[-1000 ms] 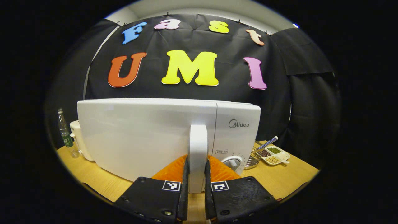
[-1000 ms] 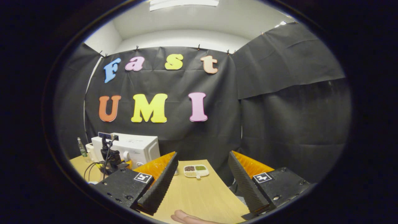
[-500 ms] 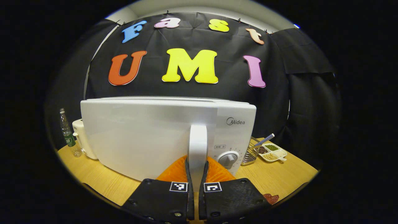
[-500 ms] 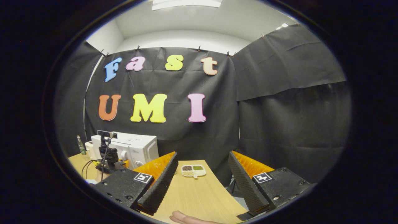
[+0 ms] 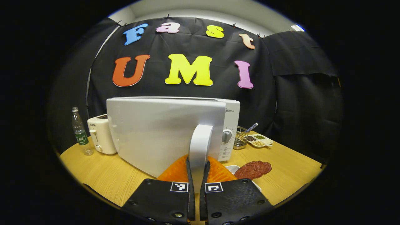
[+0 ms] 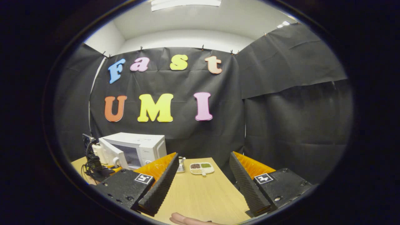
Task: Open the microwave oven with the left hand, put the food in, and close the microwave oven.
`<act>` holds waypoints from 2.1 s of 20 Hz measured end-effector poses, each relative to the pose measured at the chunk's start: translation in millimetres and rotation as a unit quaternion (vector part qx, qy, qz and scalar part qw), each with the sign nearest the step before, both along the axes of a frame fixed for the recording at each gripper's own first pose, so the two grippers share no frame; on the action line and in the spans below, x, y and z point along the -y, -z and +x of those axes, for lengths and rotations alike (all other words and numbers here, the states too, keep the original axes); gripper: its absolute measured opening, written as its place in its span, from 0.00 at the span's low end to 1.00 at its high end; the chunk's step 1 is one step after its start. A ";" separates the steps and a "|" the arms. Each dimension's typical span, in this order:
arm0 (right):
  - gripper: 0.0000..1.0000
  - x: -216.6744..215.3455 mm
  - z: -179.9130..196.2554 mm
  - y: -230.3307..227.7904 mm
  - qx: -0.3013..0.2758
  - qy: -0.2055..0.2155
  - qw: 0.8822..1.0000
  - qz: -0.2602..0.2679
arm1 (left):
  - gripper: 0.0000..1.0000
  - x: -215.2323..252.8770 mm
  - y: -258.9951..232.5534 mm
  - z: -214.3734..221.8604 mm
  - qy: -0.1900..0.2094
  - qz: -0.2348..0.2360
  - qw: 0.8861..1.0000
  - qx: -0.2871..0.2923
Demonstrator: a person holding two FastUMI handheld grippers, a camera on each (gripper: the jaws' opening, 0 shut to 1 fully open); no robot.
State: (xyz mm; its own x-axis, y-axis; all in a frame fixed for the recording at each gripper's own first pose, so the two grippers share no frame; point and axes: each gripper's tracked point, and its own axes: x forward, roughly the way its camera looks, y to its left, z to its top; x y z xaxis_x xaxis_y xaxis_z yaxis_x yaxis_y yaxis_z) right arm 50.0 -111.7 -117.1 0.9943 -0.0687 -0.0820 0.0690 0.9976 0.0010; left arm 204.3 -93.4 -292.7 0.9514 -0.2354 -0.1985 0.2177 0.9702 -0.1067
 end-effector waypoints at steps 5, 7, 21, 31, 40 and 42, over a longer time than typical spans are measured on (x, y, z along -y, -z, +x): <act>1.00 -30.6 -11.6 2.5 -0.007 -0.022 1.000 -0.002 | 0.05 -45.3 0.2 -42.7 -0.001 0.002 1.000 0.004; 1.00 -41.8 -12.8 4.5 -0.009 -0.028 1.000 -0.006 | 0.05 -66.5 1.2 -59.0 -0.005 0.003 1.000 0.006; 0.95 -126.3 -11.6 30.2 -0.046 -0.077 0.995 -0.037 | 0.48 -253.5 6.0 -123.4 -0.106 0.035 0.994 -0.006; 0.95 -153.2 34.1 87.7 -0.118 -0.119 0.985 -0.038 | 0.95 -293.0 -74.4 -174.9 -0.204 0.084 0.974 0.051; 1.00 -163.1 93.3 163.6 -0.250 -0.182 0.951 0.018 | 0.91 -236.2 -151.7 -189.9 -0.203 0.040 0.976 0.070; 1.00 -161.3 106.6 174.2 -0.265 -0.187 0.946 0.018 | 0.95 -208.9 -164.6 -184.1 -0.176 0.012 0.982 0.075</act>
